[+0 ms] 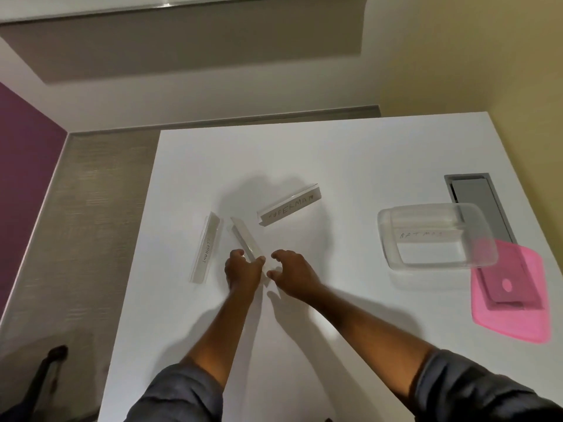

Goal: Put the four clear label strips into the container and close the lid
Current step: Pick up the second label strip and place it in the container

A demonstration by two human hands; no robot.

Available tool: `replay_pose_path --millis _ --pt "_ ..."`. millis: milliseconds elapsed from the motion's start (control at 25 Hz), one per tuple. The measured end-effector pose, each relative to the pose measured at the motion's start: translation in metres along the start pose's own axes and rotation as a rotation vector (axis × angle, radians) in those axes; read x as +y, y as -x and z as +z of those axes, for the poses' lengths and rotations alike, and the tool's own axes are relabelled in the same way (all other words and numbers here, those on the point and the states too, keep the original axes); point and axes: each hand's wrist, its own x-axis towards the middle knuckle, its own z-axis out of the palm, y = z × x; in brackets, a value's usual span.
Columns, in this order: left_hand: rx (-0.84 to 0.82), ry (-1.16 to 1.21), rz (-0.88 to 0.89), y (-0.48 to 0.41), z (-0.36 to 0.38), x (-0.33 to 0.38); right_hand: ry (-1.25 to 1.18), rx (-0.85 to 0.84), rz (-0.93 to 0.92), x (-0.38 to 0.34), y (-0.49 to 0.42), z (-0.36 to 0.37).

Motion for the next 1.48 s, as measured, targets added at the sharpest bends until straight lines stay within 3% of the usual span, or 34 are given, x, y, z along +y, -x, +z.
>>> replay_pose_path --millis 480,960,1200,1480 --pt "-0.16 0.228 -0.077 -0.02 -0.004 -0.022 0.022 -0.008 0.099 -0.01 -0.019 0.043" --pt "-0.213 0.273 -0.043 -0.019 -0.01 -0.025 -0.18 0.038 0.161 -0.01 -0.026 0.04" --pt "-0.33 0.494 -0.12 -0.015 -0.015 -0.024 -0.278 0.077 0.131 0.001 -0.015 0.021" --pt "-0.286 0.724 -0.255 -0.026 -0.027 -0.007 -0.16 0.05 0.061 0.028 0.005 -0.01"
